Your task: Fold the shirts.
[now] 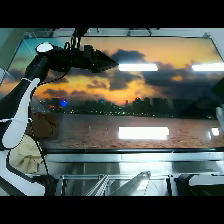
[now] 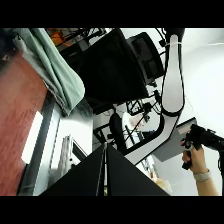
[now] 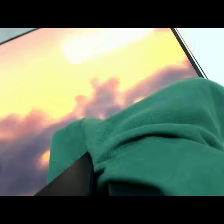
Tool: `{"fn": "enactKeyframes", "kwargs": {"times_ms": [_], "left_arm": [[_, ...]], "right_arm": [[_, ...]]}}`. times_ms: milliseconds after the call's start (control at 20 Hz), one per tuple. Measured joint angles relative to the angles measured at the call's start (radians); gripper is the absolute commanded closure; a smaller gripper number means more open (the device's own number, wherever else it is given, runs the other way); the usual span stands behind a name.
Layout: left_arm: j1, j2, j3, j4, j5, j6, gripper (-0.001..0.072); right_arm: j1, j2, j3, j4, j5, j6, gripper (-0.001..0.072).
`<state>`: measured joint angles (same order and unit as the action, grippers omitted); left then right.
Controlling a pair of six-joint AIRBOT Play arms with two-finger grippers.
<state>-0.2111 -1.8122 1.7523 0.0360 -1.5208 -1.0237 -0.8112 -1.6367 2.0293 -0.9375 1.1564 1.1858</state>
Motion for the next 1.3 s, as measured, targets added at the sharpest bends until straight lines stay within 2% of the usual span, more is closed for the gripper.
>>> {"fn": "enactKeyframes", "kwargs": {"times_ms": [200, 400, 650, 850, 1000, 1200, 1300], "left_arm": [[0.000, 0.000, 0.000, 0.000, -0.004, 0.004, 0.0696], [0.000, 0.000, 0.000, 0.000, -0.006, 0.004, 0.0697], [0.000, 0.000, 0.000, 0.000, -0.018, 0.005, 0.0696], [0.000, 0.000, 0.000, 0.000, -0.021, 0.012, 0.0696], [0.000, 0.000, 0.000, 0.000, -0.023, 0.012, 0.0696], [0.000, 0.000, 0.000, 0.000, -0.024, 0.012, 0.0697], [-0.002, 0.000, 0.000, 0.000, -0.024, 0.013, 0.0697]], "right_arm": [[-0.018, -0.027, -0.009, -0.050, 0.054, 0.182, 0.0686], [-0.056, -0.049, -0.011, -0.108, 0.141, 0.313, 0.0688], [-0.117, -0.021, -0.012, -0.147, 0.230, 0.339, 0.0686], [-0.113, -0.040, -0.012, -0.131, 0.241, 0.331, 0.0688], [-0.087, -0.077, -0.011, 0.006, 0.169, 0.266, 0.0688], [-0.061, -0.077, 0.066, 0.342, -0.011, 0.014, 0.0688], [-0.066, -0.050, 0.093, 0.373, -0.092, -0.064, 0.0688]]}}
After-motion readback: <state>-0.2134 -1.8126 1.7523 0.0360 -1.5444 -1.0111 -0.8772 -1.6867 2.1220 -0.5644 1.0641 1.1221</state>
